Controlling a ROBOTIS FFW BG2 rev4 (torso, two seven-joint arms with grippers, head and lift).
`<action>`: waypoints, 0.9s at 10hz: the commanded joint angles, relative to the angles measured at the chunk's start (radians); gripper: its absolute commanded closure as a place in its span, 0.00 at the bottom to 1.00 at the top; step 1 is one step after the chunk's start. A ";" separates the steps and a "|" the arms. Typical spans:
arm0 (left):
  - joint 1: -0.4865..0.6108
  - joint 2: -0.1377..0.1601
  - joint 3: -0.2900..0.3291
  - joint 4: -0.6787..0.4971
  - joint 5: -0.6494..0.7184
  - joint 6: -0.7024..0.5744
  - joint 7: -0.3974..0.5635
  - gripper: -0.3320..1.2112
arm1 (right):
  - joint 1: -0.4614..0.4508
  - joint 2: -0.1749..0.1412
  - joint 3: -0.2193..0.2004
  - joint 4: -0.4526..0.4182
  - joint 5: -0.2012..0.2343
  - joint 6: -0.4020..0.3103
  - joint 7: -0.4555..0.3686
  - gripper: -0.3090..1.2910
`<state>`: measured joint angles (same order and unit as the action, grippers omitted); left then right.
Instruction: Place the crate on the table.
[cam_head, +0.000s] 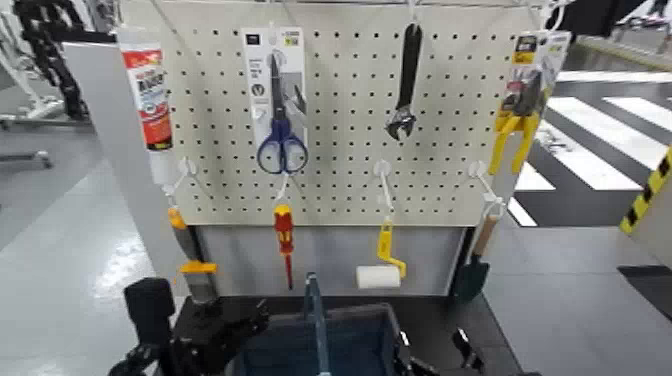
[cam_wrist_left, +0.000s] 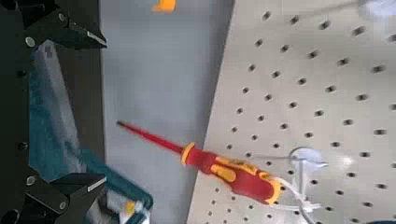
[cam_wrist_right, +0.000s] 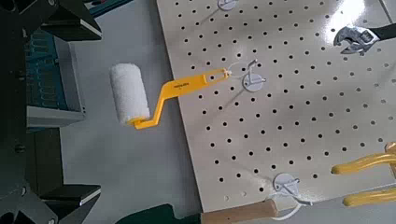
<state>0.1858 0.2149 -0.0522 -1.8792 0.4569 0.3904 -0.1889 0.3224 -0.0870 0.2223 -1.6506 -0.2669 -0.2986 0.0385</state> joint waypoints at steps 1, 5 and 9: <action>0.063 -0.045 0.005 0.022 -0.175 -0.216 -0.021 0.39 | 0.001 0.000 -0.001 0.000 0.000 -0.002 0.001 0.28; 0.152 -0.065 -0.025 0.048 -0.299 -0.515 0.075 0.39 | 0.004 -0.002 -0.003 -0.003 0.000 -0.002 0.000 0.28; 0.193 -0.060 -0.052 0.051 -0.322 -0.587 0.220 0.39 | 0.009 0.000 -0.008 -0.008 0.000 -0.001 0.000 0.28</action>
<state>0.3778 0.1546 -0.1034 -1.8283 0.1355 -0.1946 0.0304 0.3307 -0.0875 0.2154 -1.6575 -0.2665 -0.2993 0.0383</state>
